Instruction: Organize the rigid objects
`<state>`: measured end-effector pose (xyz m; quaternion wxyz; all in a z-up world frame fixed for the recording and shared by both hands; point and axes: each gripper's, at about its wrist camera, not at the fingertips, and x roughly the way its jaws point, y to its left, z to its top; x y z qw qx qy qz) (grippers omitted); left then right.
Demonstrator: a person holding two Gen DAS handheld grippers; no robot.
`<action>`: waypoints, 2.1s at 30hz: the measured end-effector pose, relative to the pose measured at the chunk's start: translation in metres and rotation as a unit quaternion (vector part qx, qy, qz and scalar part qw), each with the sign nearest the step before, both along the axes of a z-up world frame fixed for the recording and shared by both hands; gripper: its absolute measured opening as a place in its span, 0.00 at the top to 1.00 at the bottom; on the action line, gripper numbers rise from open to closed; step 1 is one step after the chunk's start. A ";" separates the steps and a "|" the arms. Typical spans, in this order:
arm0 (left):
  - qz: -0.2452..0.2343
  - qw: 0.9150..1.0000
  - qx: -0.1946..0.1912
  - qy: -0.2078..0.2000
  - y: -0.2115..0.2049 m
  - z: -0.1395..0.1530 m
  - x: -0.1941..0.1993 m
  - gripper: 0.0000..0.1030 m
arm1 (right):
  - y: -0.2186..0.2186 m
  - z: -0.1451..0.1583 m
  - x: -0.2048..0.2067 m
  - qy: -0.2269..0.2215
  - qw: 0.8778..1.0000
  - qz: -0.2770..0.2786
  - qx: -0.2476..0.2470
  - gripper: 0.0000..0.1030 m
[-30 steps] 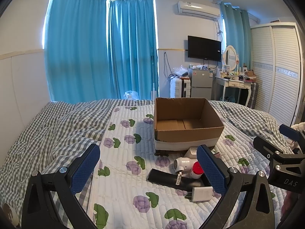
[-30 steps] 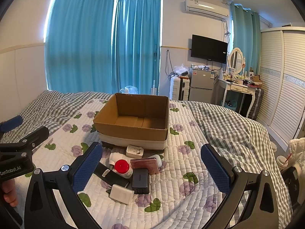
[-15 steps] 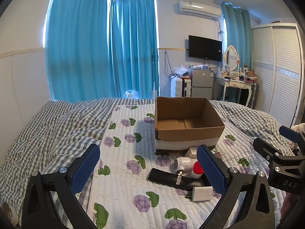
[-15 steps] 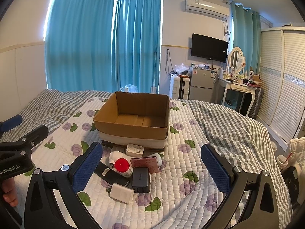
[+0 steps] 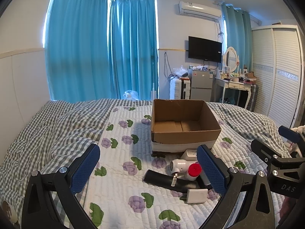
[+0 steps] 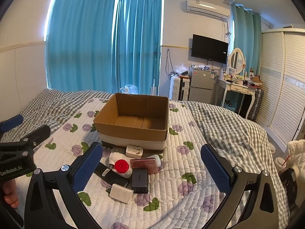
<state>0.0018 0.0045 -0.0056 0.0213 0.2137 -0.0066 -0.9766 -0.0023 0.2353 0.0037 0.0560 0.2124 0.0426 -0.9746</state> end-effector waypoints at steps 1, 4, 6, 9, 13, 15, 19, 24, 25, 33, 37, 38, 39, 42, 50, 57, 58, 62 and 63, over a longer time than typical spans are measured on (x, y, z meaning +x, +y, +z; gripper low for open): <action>0.002 1.000 0.000 -0.005 0.002 -0.001 -0.002 0.00 | 0.001 0.001 -0.001 -0.001 1.000 0.002 0.008 0.00; 0.013 0.999 0.000 -0.036 0.008 -0.010 -0.015 0.00 | 0.007 0.001 -0.009 -0.018 0.999 -0.005 0.032 0.00; 0.015 0.996 0.013 -0.088 0.014 -0.028 -0.031 0.00 | 0.013 -0.004 -0.021 -0.043 0.998 -0.015 0.039 0.00; 0.018 0.987 0.021 -0.156 0.022 -0.059 -0.050 0.00 | 0.024 -0.024 -0.048 -0.096 0.994 -0.026 0.043 0.00; 0.016 0.971 0.027 -0.236 0.038 -0.109 -0.071 0.00 | 0.028 -0.065 -0.073 -0.152 0.984 -0.033 0.088 0.00; 0.012 0.965 0.027 -0.260 0.048 -0.128 -0.075 0.00 | 0.034 -0.079 -0.082 -0.180 0.980 -0.027 0.076 0.00; -0.004 0.958 0.013 -0.288 0.068 -0.147 -0.080 0.00 | 0.047 -0.102 -0.099 -0.230 0.971 -0.042 0.054 0.00; -0.033 0.951 -0.009 -0.308 0.094 -0.167 -0.090 0.06 | 0.057 -0.115 -0.107 -0.255 0.965 -0.049 0.036 0.00; -0.042 0.950 -0.005 -0.311 0.097 -0.170 -0.092 0.06 | 0.058 -0.115 -0.107 -0.257 0.964 -0.049 0.036 0.00; -0.087 0.945 -0.002 -0.314 0.101 -0.171 -0.094 0.33 | 0.056 -0.116 -0.110 -0.262 0.963 -0.048 0.028 0.00; -0.081 0.954 -0.004 -0.288 0.085 -0.147 -0.088 0.33 | 0.052 -0.113 -0.108 -0.256 0.965 -0.046 0.036 0.00; -0.081 0.959 -0.005 -0.273 0.080 -0.137 -0.086 0.33 | 0.048 -0.111 -0.107 -0.252 0.966 -0.043 0.040 0.00; -0.078 0.962 -0.007 -0.262 0.076 -0.129 -0.085 0.33 | 0.045 -0.109 -0.106 -0.248 0.967 -0.040 0.045 0.00; -0.055 0.967 -0.033 -0.247 0.062 -0.119 -0.090 0.33 | 0.027 -0.107 -0.108 -0.243 0.968 -0.024 0.060 0.00; -0.005 0.965 -0.024 -0.261 0.019 -0.129 -0.108 0.33 | -0.011 -0.136 -0.131 -0.288 0.955 0.019 0.065 0.00; -0.002 0.963 -0.003 -0.269 0.011 -0.137 -0.110 0.33 | -0.032 -0.170 -0.158 -0.329 0.942 0.040 0.059 0.30; -0.004 0.963 -0.003 -0.268 0.011 -0.136 -0.109 0.33 | -0.033 -0.174 -0.162 -0.330 0.942 0.041 0.052 0.32; -0.004 0.964 -0.003 -0.266 0.013 -0.134 -0.106 0.33 | -0.037 -0.174 -0.161 -0.323 0.944 0.054 0.046 0.49; -0.004 0.964 -0.002 -0.266 0.014 -0.134 -0.105 0.33 | -0.037 -0.174 -0.160 -0.321 0.944 0.050 0.054 0.56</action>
